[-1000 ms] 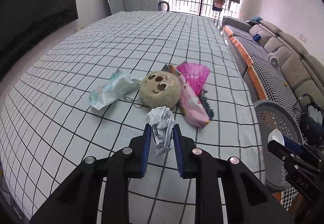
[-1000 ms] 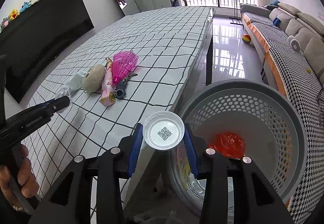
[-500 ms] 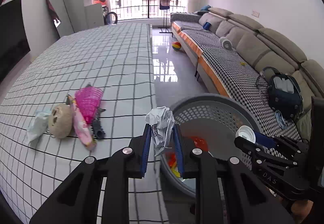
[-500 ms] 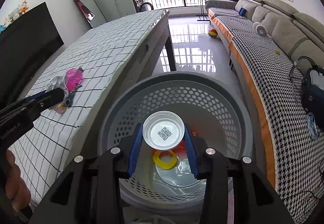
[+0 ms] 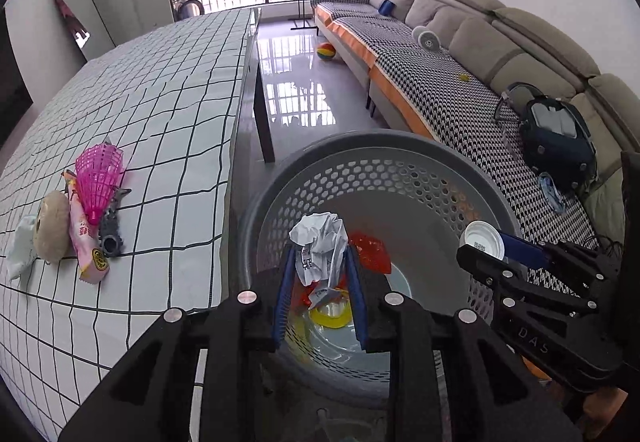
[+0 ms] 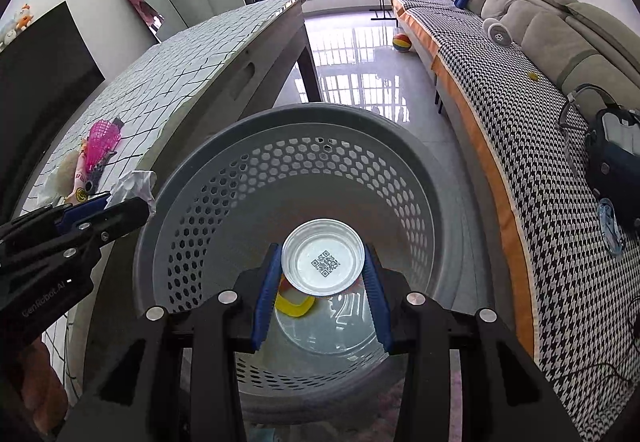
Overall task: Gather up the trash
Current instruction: 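Carry the foil and white lid over the gray basket and open both tools, then move both open tools back over the table items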
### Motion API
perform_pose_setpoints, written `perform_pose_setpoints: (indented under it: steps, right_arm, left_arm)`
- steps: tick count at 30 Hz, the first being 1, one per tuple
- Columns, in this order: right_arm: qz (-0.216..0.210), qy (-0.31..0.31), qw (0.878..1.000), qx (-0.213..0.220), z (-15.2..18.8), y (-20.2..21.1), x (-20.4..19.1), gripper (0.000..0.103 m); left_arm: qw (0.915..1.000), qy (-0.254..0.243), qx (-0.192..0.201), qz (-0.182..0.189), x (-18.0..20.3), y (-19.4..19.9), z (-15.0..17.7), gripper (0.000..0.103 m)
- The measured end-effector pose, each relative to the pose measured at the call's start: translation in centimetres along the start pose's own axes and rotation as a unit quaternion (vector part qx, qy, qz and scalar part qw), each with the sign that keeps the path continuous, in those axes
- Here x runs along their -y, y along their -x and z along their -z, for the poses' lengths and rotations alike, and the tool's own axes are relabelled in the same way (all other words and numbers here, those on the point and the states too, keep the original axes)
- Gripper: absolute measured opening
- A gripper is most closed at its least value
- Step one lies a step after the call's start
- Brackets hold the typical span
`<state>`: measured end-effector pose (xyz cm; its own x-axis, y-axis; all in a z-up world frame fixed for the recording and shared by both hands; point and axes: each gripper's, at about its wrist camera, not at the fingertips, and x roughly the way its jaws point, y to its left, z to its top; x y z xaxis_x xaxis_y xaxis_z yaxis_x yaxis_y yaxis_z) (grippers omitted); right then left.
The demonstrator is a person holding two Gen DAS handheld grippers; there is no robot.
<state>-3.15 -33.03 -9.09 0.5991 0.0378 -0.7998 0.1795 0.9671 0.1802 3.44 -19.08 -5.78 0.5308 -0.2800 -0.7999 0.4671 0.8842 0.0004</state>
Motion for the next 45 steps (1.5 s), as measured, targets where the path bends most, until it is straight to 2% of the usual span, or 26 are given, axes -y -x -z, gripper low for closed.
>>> perform_pose_setpoints:
  steps: [2,4,11,24,36,39,45]
  right_arm:
    - [0.001,-0.001,1.0,0.002,0.0,0.1,0.1,0.045]
    - [0.003,-0.002,1.0,0.008,0.0,0.3,0.2,0.057]
    - [0.004,-0.007,1.0,0.015,-0.2,0.8,0.3,0.059]
    - [0.003,-0.003,1.0,0.021,-0.1,1.4,-0.4,0.059]
    - [0.0,0.009,1.0,0.024,-0.3,1.7,-2.2,0.06]
    - [-0.005,0.014,1.0,0.025,-0.5,1.7,-2.9,0.06]
    - [-0.013,0.033,0.999,0.035,-1.2,2.0,-5.0,0.064]
  left_arm:
    - [1.0,0.001,0.001,-0.008,0.1,0.0,0.0,0.042]
    - [0.9999,0.005,0.004,-0.011,-0.1,0.1,-0.1,0.057]
    - [0.9998,0.007,0.006,-0.015,-0.6,0.6,-0.1,0.058]
    - [0.9993,0.027,0.02,-0.015,-1.7,1.7,0.3,0.076]
    - [0.9977,0.048,0.042,-0.023,-3.4,3.5,0.5,0.088]
    - [0.9969,0.056,0.051,-0.023,-4.3,4.1,0.5,0.095]
    - [0.9947,0.076,0.062,-0.032,-6.4,5.1,0.4,0.097]
